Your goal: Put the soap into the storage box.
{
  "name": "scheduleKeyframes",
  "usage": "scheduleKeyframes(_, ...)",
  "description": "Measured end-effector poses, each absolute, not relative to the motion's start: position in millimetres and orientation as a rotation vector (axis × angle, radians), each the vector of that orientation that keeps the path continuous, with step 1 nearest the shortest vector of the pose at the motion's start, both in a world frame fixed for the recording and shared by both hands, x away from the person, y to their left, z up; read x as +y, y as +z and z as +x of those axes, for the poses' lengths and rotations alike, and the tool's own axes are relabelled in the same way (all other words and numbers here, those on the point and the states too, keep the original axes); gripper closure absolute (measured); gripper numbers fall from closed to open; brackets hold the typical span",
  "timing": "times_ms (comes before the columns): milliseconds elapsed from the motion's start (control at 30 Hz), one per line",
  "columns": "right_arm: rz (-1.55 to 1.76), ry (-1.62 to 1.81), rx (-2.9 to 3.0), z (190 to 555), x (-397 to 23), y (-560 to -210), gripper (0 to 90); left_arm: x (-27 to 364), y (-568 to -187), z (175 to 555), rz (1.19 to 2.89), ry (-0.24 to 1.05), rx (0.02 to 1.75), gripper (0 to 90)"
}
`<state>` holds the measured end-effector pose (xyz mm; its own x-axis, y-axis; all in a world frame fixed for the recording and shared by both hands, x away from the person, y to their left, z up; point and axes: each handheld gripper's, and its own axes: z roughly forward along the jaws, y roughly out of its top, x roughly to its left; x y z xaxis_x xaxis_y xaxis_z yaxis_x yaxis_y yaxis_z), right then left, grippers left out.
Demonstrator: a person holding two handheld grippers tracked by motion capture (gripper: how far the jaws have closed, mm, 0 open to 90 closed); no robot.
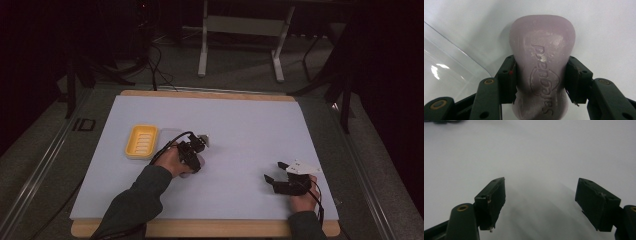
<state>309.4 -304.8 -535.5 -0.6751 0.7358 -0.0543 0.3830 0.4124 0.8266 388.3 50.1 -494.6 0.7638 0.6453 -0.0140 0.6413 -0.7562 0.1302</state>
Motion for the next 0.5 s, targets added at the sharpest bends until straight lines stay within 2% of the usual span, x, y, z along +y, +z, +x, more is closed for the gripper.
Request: scheduleKeyframes(500, 0.956, 1.167, 2.260, 309.3, -304.9, -535.5, 23.9, 51.3, -486.3, 387.2, 2.822, 0.072, 1.024, 49.9)
